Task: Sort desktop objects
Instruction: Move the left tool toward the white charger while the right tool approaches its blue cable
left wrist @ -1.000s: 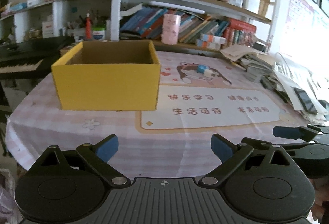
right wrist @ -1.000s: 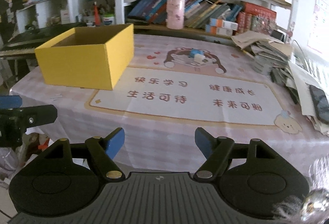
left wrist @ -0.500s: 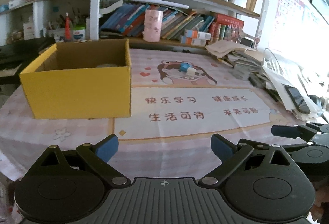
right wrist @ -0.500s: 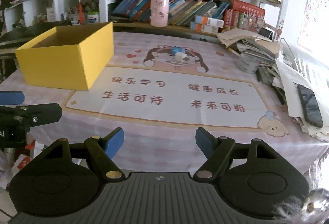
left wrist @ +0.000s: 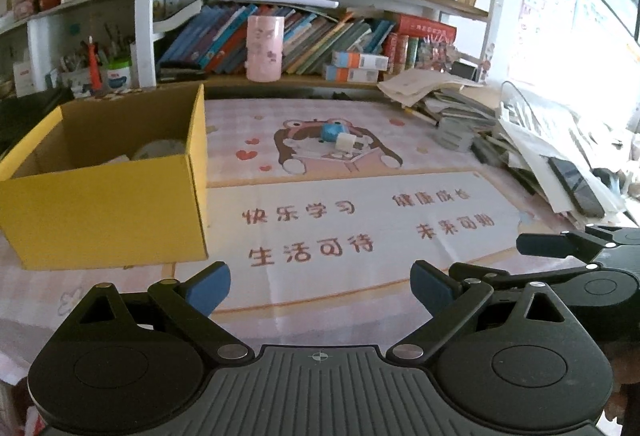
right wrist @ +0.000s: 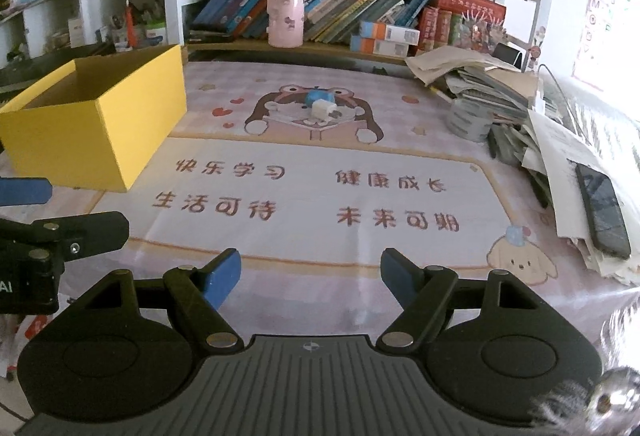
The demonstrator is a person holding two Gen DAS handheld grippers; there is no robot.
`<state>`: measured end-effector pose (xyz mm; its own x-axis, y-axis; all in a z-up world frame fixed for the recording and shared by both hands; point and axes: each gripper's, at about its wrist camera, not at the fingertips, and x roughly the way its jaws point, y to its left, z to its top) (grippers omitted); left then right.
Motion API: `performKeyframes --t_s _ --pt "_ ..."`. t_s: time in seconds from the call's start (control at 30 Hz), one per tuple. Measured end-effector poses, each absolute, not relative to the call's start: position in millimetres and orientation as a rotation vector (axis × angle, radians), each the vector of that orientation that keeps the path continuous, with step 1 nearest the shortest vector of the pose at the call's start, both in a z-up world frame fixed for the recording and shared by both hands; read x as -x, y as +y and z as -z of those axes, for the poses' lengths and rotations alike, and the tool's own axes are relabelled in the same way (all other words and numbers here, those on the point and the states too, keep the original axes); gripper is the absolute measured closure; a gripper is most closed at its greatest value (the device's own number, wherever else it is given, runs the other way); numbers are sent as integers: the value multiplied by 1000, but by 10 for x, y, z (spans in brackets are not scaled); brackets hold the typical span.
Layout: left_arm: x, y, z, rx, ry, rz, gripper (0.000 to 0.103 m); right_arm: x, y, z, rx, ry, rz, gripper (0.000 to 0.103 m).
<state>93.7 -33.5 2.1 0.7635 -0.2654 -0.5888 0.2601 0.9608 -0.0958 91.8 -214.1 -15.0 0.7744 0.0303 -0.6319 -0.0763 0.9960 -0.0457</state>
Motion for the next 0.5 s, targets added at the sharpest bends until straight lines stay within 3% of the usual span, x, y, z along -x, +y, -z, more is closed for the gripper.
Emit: performKeyframes --t_s 0.5 --pt "-1584 -865 68 32 685 278 5 -1645 -2742 117 55 689 -67 28"
